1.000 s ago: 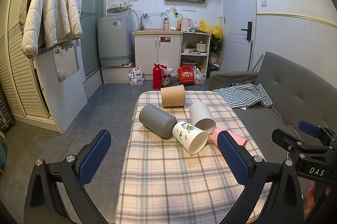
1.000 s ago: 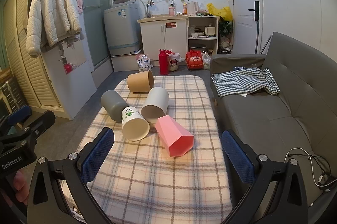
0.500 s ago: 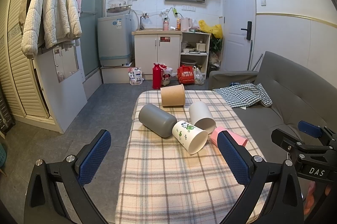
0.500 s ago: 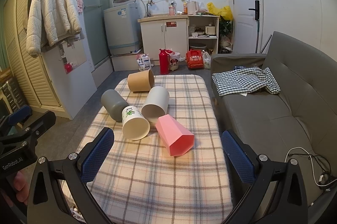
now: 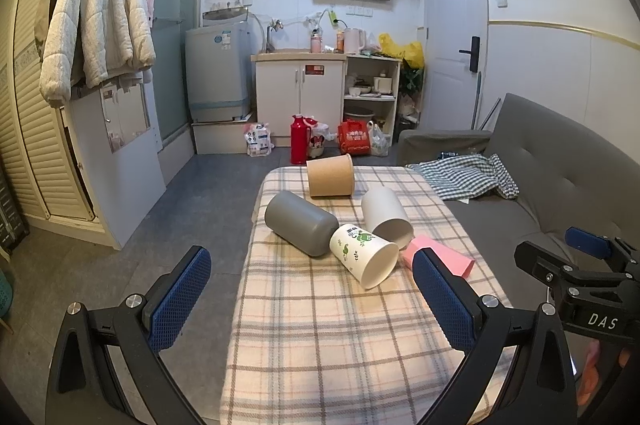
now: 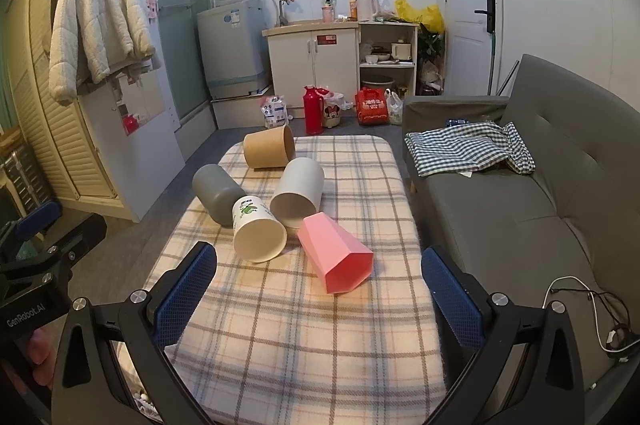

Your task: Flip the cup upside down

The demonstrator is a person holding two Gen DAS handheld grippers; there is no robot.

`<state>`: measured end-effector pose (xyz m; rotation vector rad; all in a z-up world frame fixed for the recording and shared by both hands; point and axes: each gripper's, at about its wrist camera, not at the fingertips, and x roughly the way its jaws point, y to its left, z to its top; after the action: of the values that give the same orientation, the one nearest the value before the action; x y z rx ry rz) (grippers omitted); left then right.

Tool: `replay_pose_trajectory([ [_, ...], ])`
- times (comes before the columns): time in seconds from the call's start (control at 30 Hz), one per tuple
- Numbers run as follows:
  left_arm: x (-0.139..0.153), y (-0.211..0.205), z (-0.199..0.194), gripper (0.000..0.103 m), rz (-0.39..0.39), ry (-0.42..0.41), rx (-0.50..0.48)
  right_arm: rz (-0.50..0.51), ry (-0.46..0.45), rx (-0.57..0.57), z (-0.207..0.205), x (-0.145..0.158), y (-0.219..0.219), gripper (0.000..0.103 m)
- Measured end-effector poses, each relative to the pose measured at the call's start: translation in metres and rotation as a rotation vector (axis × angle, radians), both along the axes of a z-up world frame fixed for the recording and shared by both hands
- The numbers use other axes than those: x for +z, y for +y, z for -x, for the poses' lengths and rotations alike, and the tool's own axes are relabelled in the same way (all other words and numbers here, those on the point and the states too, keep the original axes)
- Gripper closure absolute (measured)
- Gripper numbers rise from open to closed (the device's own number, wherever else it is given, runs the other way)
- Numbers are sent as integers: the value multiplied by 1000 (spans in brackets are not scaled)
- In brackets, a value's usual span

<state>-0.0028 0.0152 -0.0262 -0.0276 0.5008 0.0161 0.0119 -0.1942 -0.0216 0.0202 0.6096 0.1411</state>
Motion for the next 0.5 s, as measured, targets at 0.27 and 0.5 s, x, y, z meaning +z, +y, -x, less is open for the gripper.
replay_pose_trajectory([
  [0.27, 3, 11, -26, 0, -6, 31, 38, 93, 10, 116, -20, 10, 21, 0],
  [0.5, 2, 27, -75, 0, -59, 66, 96, 233, 14, 301, -91, 28, 50, 0],
])
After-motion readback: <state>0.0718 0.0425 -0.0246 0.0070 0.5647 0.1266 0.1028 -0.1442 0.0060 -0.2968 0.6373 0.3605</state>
